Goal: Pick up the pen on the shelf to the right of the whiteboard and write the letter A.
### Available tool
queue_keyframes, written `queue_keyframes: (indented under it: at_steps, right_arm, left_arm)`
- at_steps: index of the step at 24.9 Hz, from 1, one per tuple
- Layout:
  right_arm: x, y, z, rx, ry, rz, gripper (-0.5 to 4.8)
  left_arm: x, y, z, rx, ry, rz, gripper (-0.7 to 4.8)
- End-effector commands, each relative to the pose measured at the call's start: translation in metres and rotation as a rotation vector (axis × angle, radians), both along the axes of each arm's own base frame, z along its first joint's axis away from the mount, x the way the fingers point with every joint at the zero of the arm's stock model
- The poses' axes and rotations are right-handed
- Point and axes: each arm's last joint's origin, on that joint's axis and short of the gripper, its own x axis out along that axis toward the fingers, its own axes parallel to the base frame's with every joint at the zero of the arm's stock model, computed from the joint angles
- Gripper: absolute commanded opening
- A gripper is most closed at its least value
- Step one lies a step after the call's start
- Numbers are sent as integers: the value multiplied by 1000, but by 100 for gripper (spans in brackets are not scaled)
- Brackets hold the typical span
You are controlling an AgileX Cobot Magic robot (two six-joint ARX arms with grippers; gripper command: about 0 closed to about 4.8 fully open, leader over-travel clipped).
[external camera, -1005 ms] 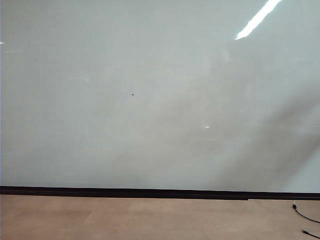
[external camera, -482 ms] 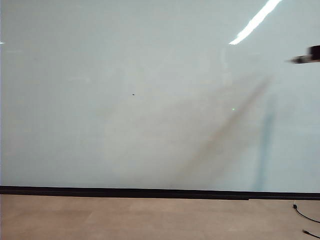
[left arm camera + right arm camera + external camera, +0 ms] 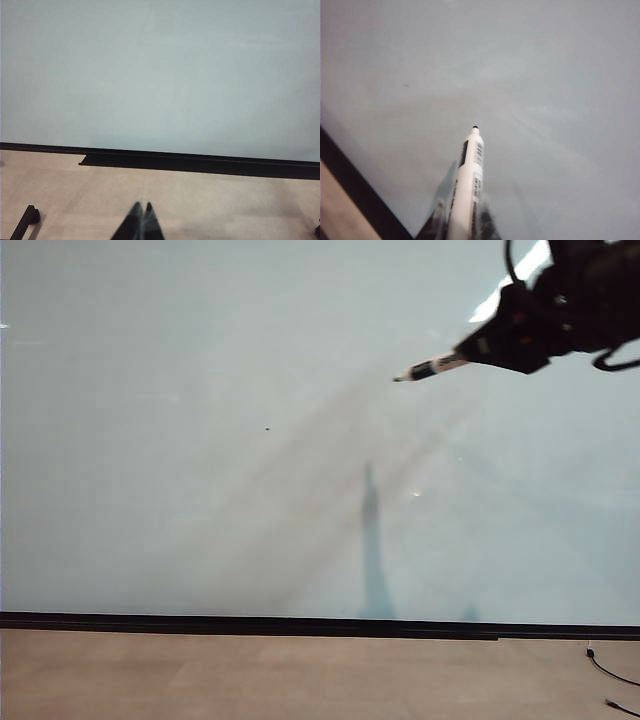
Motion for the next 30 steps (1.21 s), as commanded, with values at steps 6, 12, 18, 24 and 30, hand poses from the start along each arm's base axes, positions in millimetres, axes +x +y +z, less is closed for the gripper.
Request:
queue_keyframes:
  at_steps: [6,12,18,24,30]
  right_arm:
    - [17,12,9,-62,59,48,-9]
    - [35,24,10,-88,81,80,-9]
    - [50,36,7,-141,126,95,-9]
    - [56,41,6,-154,127,100,-9]
    - [57,41,8,-153,112,86,-9]
  left_arm:
    - [0,0,2,4,-11,-4,-5]
    - [0,0,2,4,-11,-4,-4]
    - [0,0,2,4,-11,-5,-5]
    - [0,0,2,4,-11,-4,-5]
    - [0,0,2,4,-11,-4,-5]
